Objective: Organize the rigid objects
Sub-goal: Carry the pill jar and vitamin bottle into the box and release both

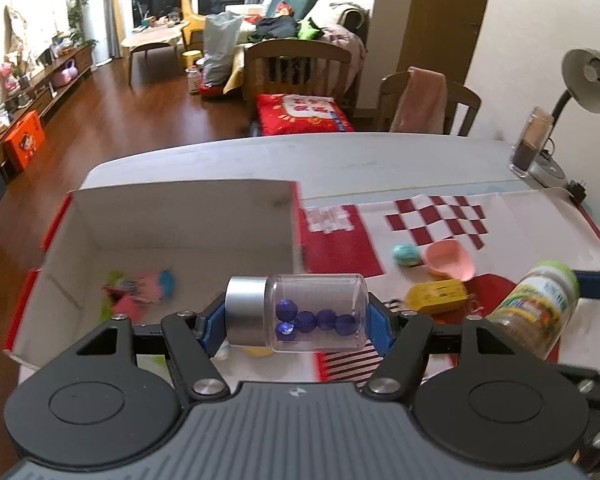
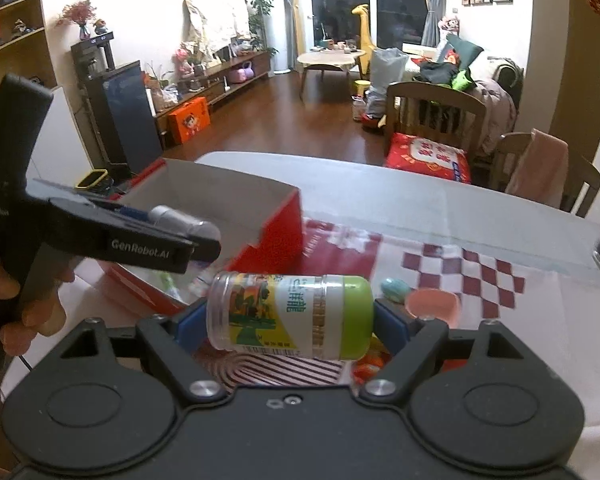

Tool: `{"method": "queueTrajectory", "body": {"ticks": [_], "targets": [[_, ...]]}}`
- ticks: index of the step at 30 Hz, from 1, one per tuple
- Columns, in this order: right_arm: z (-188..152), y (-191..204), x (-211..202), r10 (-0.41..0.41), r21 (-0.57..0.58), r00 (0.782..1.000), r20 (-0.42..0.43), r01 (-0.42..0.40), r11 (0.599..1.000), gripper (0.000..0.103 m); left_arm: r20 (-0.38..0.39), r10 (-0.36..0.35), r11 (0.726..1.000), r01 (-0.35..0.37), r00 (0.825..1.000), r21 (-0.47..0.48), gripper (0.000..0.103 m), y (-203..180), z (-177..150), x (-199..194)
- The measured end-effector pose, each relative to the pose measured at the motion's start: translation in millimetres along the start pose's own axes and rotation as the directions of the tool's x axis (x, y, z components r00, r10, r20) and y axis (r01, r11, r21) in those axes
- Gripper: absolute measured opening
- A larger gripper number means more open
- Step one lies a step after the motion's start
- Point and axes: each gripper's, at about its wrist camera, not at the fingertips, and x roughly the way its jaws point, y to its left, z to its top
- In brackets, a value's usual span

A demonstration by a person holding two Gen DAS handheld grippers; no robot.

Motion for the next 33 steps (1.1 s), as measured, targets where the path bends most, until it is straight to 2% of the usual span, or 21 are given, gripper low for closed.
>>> {"method": "queueTrajectory", "body": {"ticks": [8, 20, 24, 29, 33], "targets": [[16, 32, 24, 0.026, -0.030, 1.000, -0.006, -0.026, 0.999, 0.084, -0.023, 0.033, 0.998, -0.034, 0.999, -0.049, 0.068, 65, -6, -7], [37, 82, 82, 0.016, -0.097, 0.998, -0.055, -0.021, 0.995, 0.084, -0.046, 0.087, 0.995, -0.088, 0.995, -0.038, 0.068, 134, -5, 16], [45, 97, 108, -0.004, -0.128, 0.996, -0.085, -0.007, 0.992, 0.084, -0.052, 0.089, 0.995, -0.091, 0.995, -0.032, 0.068, 148, 4, 30], [51, 109, 142, -0.022, -0.152, 0.992, -0.124, 0.003, 0.988, 0.084, -0.053, 0.052, 0.999, -0.052, 0.997, -0.016, 0.068, 156, 19, 51], [54, 114, 165, -0.039, -0.164, 0.988, -0.150, 0.014, 0.986, 0.084, -0.060, 0.063, 0.998, -0.063, 0.996, 0.007, 0.068, 158, 32, 72]]}}
